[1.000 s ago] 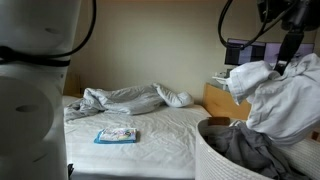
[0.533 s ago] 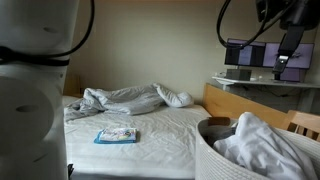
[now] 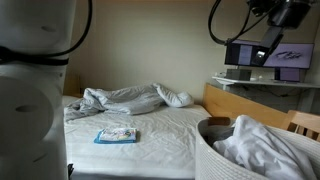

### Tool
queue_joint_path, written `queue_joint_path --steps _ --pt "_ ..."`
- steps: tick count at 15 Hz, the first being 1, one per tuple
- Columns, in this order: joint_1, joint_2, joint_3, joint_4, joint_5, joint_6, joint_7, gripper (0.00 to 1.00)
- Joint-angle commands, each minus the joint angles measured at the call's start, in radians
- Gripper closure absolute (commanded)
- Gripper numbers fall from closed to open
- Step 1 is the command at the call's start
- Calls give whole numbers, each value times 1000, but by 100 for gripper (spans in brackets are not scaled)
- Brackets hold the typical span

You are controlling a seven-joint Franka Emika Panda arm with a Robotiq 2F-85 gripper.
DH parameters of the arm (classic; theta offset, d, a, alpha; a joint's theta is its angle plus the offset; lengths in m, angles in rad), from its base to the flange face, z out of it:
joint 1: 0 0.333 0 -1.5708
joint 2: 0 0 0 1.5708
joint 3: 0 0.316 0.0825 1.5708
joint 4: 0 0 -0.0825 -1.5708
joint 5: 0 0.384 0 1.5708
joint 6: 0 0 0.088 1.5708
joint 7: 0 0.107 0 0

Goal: Put the clothes in the laundry bag

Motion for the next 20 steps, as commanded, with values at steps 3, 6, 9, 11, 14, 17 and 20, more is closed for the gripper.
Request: queue_joint_path --steps 3,6,9,11,14,17,20 --pt "15 -64 47 -63 60 29 -12 0" --pt "44 -94 82 -99 51 48 -20 0" --pt "93 -131 123 -154 -34 71 -57 0" --pt "128 -168 152 -207 -108 122 -94 0" --pt "172 -227 196 -287 -183 210 -129 0" --pt "200 -272 231 -337 -192 249 -133 0" --pt "198 -238 238 -288 -171 213 -104 0"
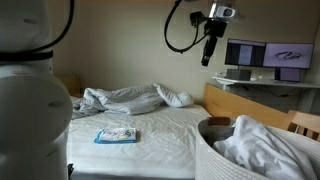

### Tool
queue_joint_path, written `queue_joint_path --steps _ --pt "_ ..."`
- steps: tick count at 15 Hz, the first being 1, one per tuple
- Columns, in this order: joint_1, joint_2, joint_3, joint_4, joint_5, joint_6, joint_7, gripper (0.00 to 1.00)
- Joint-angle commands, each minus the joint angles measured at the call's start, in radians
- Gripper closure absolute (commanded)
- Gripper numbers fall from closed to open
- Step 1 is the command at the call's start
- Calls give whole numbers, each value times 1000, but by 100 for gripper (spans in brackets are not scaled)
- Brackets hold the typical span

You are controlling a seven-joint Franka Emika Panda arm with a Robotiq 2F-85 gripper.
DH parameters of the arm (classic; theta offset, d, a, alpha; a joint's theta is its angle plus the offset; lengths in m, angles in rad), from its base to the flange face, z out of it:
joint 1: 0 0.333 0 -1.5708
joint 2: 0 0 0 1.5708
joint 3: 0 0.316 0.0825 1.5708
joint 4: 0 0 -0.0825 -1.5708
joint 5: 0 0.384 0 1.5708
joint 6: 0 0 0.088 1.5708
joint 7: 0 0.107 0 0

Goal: Put the clothes in the laundry bag

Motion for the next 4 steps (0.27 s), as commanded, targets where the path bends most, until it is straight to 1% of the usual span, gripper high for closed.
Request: queue_joint_path --steps 1,4 --pt "-6 -6 8 -4 1 -2 -3 0" --pt "-7 -13 6 -10 1 -3 -7 0"
